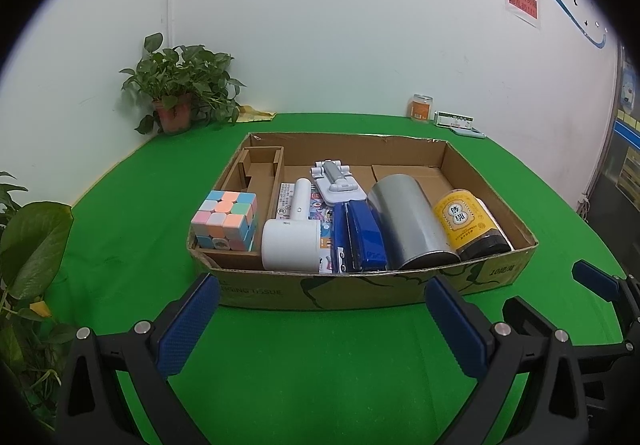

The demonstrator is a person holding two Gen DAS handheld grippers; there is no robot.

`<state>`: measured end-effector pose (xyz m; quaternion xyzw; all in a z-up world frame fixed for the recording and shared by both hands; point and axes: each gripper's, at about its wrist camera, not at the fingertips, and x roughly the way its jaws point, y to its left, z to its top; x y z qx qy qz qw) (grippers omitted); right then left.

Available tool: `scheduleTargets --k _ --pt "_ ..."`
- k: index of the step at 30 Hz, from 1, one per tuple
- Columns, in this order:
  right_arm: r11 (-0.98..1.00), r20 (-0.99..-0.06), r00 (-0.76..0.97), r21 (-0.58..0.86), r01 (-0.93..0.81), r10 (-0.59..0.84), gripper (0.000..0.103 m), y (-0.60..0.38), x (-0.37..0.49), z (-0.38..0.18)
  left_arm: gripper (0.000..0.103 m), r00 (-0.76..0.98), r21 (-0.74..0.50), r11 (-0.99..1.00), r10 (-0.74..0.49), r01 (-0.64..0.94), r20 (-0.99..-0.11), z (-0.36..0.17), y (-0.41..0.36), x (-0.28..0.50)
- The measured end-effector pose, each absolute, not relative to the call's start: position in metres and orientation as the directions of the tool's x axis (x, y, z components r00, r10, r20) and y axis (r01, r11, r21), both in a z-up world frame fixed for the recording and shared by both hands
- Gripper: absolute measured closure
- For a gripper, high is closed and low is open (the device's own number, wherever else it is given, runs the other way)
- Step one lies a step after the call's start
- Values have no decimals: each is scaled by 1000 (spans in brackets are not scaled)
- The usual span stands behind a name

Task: Organize rigid objects

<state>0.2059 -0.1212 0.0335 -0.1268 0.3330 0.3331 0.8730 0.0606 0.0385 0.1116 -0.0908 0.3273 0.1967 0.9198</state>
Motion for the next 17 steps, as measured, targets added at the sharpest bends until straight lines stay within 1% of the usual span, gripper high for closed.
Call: scheduleTargets --k 12,17 --pt "750 -671 554 3 -662 492 1 -120 204 31 1 703 -38 906 299 -420 -645 109 44 63" --pt "749 -669 554 6 -662 495 1 -118 204 31 1 716 -48 906 298 -420 -631 107 51 62"
